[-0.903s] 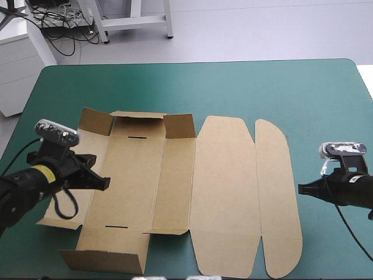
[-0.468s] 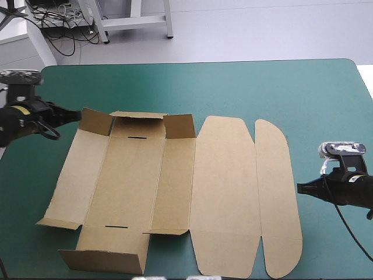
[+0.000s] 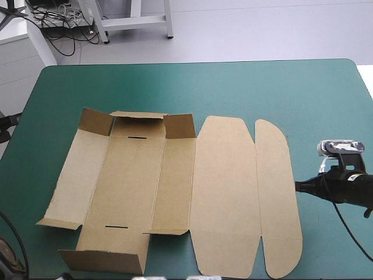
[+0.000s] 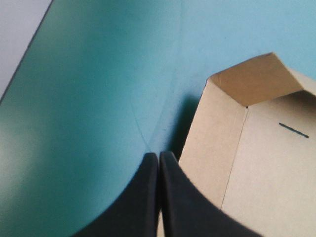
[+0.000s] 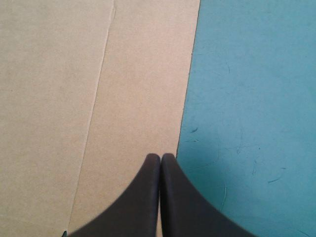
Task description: Fold the box
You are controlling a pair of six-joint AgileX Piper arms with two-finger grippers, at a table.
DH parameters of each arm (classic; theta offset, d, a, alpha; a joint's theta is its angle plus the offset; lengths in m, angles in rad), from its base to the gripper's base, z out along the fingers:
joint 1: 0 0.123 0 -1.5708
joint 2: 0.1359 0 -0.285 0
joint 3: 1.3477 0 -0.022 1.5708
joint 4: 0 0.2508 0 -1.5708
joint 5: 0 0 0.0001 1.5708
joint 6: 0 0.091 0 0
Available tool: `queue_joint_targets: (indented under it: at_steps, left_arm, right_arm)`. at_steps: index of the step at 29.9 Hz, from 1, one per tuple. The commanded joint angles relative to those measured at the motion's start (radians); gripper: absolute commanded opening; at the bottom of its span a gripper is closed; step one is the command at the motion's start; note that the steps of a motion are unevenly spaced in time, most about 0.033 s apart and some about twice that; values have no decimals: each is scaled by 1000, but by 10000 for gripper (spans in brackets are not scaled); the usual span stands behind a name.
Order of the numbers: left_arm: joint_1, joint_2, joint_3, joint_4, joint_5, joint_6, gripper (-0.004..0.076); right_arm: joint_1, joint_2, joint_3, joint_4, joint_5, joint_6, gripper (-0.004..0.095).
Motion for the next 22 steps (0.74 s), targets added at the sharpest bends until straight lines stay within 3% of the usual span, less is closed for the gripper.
queue_joint_targets:
  at_steps: [1,8,11,14,20,22]
  left_arm:
    - [6,2,-35,-24,21,8,-10]
    - [6,13,-35,102,27,15,-8]
    - [-2,20,-35,98,31,37,43]
    - [-25,38,-35,103,54,49,169]
    - [-62,91,-22,117,74,57,547]
    - [-62,103,-6,97,74,51,594]
  right_arm:
    - [-4,-11,-21,31,-36,-14,-20]
    - [-4,-11,-21,31,-32,-28,-20]
    - [-4,-11,-21,30,-32,-28,-20]
    - [-4,-11,-21,28,-32,-28,-20]
    - [-4,-11,-21,9,-32,-39,-20]
    - [-4,-11,-21,-7,-34,-39,-20]
